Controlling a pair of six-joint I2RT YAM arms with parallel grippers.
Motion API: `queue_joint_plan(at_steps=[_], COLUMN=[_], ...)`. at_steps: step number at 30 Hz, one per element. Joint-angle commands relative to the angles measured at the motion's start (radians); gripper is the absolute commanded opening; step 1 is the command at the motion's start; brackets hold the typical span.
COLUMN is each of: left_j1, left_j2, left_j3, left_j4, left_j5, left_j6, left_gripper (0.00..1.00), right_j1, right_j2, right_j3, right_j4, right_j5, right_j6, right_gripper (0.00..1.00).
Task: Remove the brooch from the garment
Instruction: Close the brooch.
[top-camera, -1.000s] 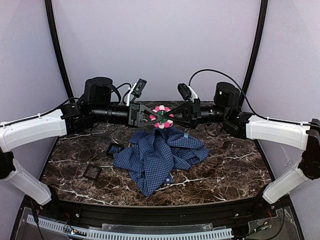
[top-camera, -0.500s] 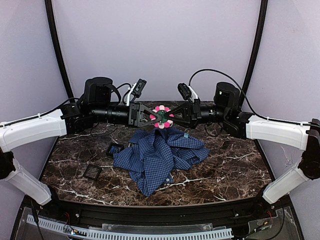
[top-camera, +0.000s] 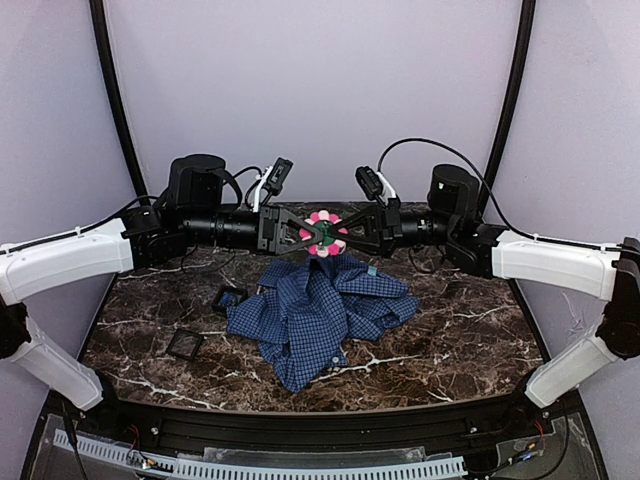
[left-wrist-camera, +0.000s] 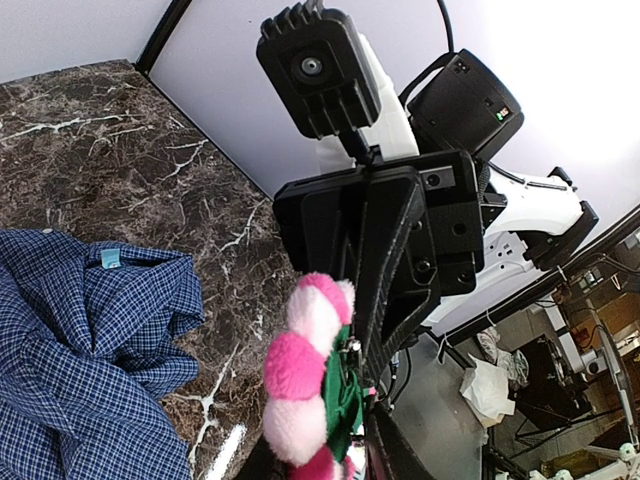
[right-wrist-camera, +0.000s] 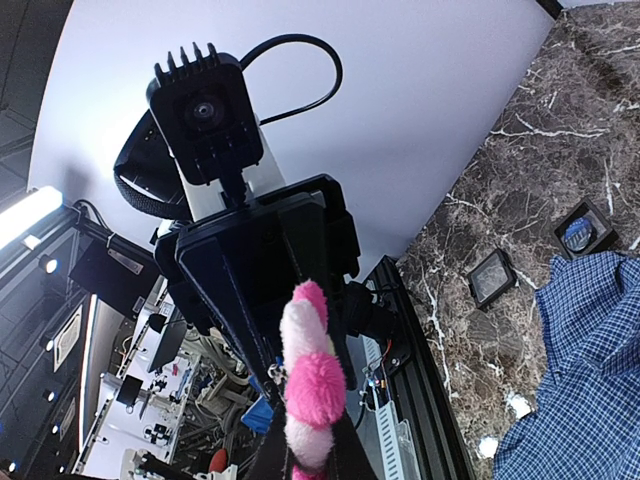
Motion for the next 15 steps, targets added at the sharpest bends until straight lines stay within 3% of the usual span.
queue_joint_plan(at_steps=[1, 15], left_j1=[0.006, 0.010], left_j2=[-0.017, -0.036], left_j3=[0.004, -0.014], left_j4=[-0.029, -0.004], left_j5=[-0.047, -0.073], left_j6=[0.014, 0.016], left_gripper=[0.21, 0.23], right_j1=[0.008, 0.008], right_j2=[-0.007, 0.000], right_j3=[-0.004, -0.010], right_j4=[0.028, 0.047], right_j5=[-0.011, -0.011], right_j6=[0.003, 0.014], right_gripper=[0.00, 0.00])
